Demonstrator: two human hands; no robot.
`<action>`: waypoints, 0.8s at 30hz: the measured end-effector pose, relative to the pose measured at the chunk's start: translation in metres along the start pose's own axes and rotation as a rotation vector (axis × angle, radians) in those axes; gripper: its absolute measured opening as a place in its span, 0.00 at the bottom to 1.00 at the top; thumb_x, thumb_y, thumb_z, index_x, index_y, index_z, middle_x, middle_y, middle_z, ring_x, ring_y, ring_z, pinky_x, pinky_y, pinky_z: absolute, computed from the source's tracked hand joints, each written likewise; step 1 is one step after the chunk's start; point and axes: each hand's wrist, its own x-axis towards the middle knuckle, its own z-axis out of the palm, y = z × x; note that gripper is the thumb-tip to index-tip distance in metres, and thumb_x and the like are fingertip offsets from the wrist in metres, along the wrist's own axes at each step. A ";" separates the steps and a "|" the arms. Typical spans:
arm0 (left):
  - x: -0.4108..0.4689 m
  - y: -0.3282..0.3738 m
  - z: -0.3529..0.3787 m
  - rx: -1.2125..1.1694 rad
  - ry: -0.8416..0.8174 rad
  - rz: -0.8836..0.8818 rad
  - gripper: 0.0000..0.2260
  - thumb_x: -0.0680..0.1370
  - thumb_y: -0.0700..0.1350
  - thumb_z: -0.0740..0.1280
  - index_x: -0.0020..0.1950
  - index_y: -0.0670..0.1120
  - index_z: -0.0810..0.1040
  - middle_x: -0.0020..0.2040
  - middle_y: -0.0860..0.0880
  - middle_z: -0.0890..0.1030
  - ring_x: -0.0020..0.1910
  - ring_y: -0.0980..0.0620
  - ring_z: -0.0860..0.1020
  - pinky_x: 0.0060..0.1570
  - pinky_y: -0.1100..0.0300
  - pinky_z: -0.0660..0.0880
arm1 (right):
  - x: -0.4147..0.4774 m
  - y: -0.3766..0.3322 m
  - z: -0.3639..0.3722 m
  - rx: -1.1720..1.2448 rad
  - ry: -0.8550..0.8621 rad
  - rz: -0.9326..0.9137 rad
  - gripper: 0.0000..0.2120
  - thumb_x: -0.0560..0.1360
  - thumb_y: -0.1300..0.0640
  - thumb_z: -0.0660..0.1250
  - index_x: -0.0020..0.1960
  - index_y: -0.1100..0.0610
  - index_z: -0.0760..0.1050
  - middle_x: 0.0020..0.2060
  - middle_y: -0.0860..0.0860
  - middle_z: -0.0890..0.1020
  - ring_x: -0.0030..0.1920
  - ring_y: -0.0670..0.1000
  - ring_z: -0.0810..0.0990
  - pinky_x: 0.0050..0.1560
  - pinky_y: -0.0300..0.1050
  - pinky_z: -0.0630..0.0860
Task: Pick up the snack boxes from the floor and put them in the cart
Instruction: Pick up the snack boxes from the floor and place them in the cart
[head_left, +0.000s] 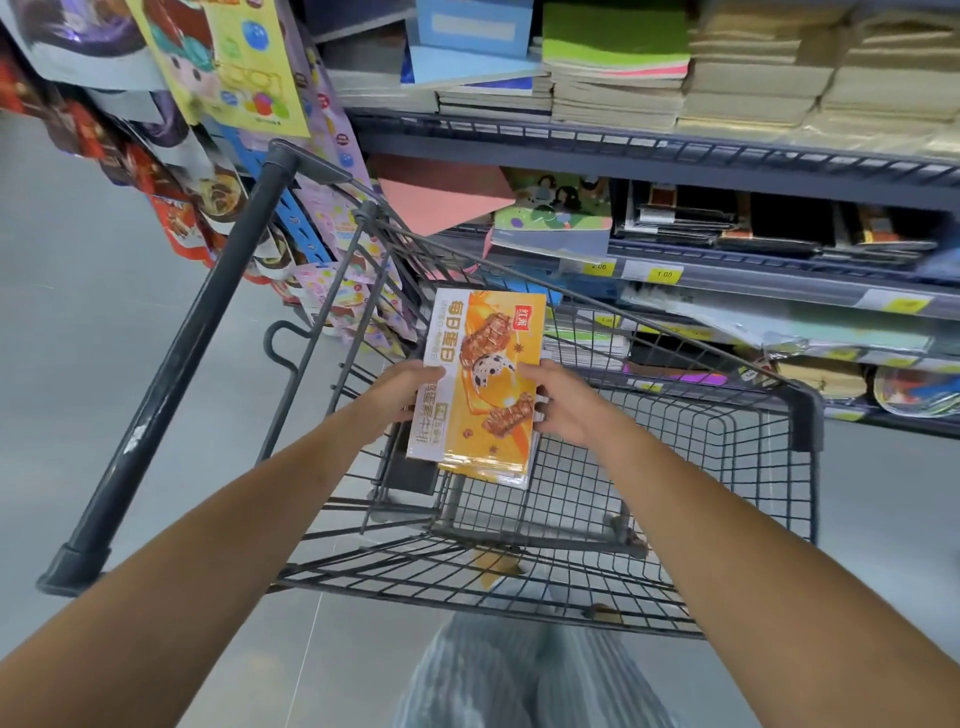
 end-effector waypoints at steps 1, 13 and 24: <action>-0.002 0.001 0.004 0.001 0.037 0.016 0.15 0.78 0.48 0.66 0.63 0.45 0.73 0.58 0.46 0.79 0.57 0.47 0.76 0.62 0.51 0.71 | -0.003 -0.003 -0.001 -0.011 0.004 -0.002 0.08 0.79 0.52 0.64 0.57 0.52 0.72 0.52 0.53 0.80 0.53 0.54 0.77 0.48 0.49 0.74; -0.043 0.023 0.106 0.090 0.093 0.229 0.24 0.79 0.49 0.65 0.73 0.46 0.65 0.70 0.47 0.69 0.68 0.48 0.69 0.66 0.52 0.66 | -0.064 0.021 -0.064 0.037 0.056 -0.112 0.08 0.80 0.50 0.61 0.54 0.54 0.74 0.55 0.54 0.80 0.54 0.54 0.78 0.60 0.52 0.73; -0.134 -0.008 0.330 0.280 -0.135 0.345 0.14 0.79 0.49 0.64 0.62 0.46 0.73 0.60 0.47 0.77 0.56 0.50 0.76 0.54 0.57 0.69 | -0.202 0.119 -0.254 0.179 0.218 -0.185 0.16 0.81 0.49 0.59 0.64 0.56 0.70 0.55 0.52 0.81 0.51 0.52 0.80 0.49 0.45 0.74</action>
